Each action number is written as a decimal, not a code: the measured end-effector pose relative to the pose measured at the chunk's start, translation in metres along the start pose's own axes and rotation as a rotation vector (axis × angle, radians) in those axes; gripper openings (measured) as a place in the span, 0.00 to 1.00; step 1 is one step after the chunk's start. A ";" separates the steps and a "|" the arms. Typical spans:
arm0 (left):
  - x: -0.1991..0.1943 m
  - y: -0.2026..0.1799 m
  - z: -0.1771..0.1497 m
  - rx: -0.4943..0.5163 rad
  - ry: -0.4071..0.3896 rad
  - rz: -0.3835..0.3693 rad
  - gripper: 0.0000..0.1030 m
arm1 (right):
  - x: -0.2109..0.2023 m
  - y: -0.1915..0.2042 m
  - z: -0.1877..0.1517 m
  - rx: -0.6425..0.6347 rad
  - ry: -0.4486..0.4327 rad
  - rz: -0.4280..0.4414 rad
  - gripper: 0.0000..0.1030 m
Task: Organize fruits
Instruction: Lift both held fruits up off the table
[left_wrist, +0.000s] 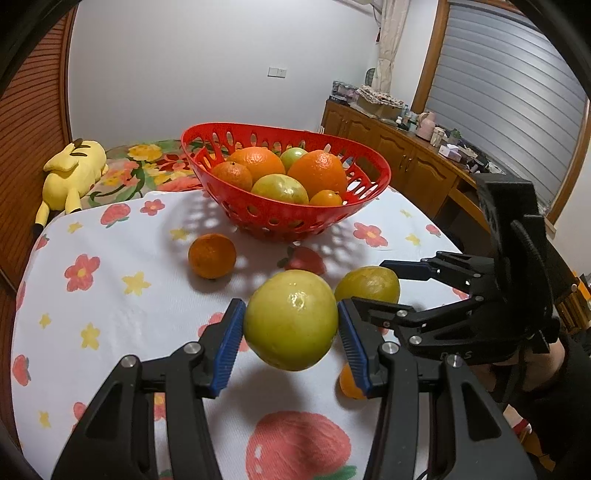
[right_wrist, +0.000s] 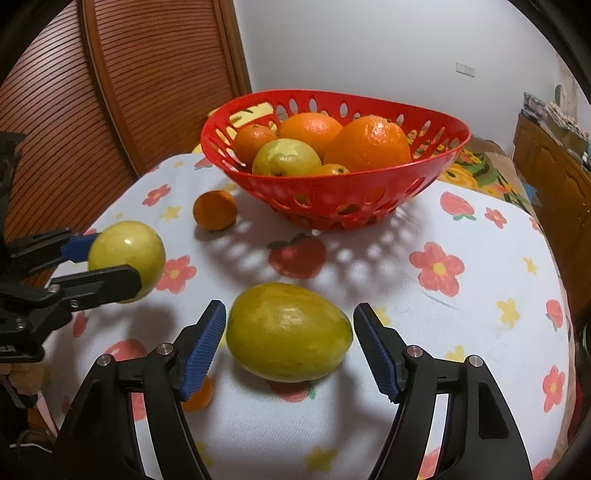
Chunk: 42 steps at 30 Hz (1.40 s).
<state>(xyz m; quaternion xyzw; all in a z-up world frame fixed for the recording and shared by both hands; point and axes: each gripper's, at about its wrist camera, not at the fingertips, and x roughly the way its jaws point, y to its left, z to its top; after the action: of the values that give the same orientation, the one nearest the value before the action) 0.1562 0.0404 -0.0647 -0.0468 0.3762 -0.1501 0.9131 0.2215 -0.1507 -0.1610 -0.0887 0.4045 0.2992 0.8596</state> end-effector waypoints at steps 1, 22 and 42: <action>-0.001 0.000 0.000 0.000 0.000 0.000 0.48 | 0.001 0.000 0.000 0.001 0.002 0.004 0.72; 0.000 0.000 0.000 -0.001 0.002 0.001 0.48 | 0.015 0.005 -0.007 0.009 0.040 0.009 0.73; -0.006 0.002 0.004 -0.006 -0.020 0.012 0.48 | -0.005 0.002 -0.011 0.001 0.003 0.010 0.70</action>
<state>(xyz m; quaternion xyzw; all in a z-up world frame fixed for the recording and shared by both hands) 0.1551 0.0443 -0.0582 -0.0488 0.3679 -0.1430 0.9175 0.2111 -0.1558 -0.1647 -0.0868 0.4062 0.3033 0.8576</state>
